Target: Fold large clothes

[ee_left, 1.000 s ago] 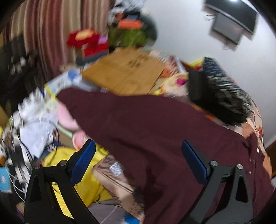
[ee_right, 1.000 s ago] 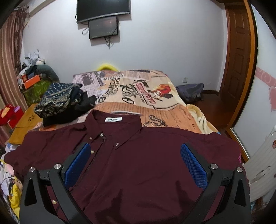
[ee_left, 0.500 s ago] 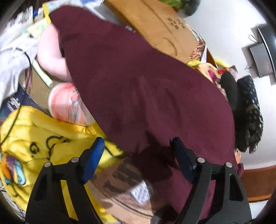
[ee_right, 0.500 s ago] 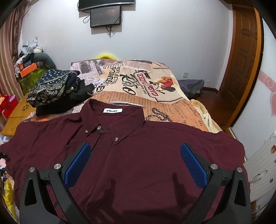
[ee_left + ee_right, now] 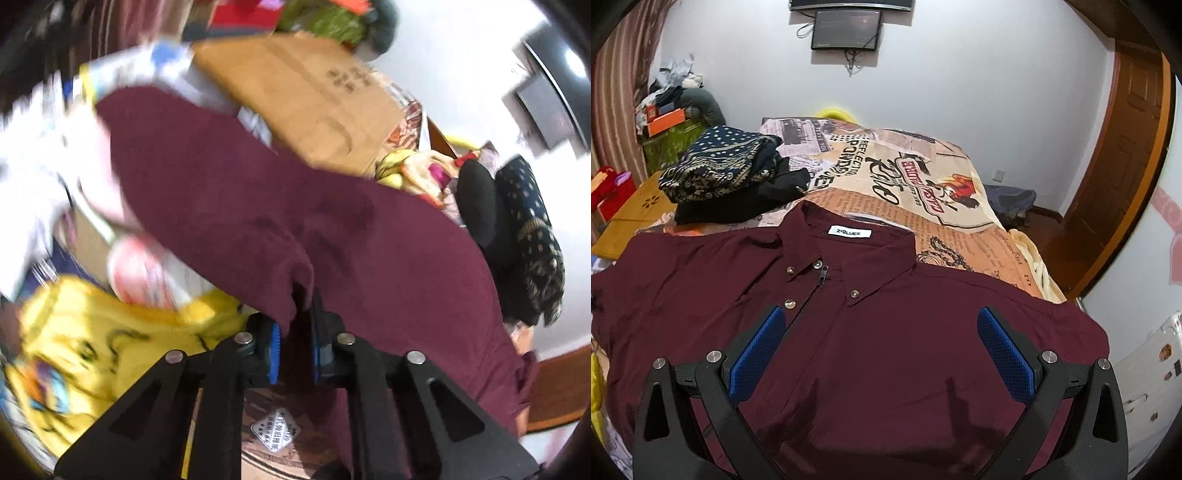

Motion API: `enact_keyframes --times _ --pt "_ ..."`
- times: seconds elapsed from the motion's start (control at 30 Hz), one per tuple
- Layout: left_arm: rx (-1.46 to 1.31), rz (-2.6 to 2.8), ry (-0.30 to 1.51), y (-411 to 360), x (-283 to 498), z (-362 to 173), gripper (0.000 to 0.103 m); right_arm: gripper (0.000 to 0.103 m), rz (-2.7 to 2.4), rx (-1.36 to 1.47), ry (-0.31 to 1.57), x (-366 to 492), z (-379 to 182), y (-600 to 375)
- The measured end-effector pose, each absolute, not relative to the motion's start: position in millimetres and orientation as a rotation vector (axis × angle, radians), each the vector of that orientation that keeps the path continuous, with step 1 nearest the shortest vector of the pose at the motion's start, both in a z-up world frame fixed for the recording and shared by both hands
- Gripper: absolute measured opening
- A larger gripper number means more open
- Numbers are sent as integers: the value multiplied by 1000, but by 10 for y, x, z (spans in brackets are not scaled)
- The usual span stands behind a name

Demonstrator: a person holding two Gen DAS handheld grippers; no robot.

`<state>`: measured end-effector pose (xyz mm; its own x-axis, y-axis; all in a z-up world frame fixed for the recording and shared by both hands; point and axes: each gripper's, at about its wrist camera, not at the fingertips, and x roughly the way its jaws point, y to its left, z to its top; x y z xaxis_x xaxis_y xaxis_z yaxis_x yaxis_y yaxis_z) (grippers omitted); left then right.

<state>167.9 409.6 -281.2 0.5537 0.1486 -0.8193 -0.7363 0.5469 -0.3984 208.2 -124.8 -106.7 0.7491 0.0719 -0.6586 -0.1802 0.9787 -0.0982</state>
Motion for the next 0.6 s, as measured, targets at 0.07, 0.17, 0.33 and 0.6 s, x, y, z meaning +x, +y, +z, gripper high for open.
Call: enact_keyframes --times 0.07,0.17,0.33,0.6 --pt "-745 601 795 4030 1730 -2568 10 103 146 -168 707 2065 -1053 -1238" --pt "-635 579 720 3852 1824 -2109 10 103 160 -177 707 2041 -1041 -1237" --pt "-510 450 619 3341 1985 -1454 9 103 183 -162 725 1989 -1068 -1279" --pt "-367 101 661 2087 2376 -1220 8 103 183 -206 743 1917 -1096 -1380"
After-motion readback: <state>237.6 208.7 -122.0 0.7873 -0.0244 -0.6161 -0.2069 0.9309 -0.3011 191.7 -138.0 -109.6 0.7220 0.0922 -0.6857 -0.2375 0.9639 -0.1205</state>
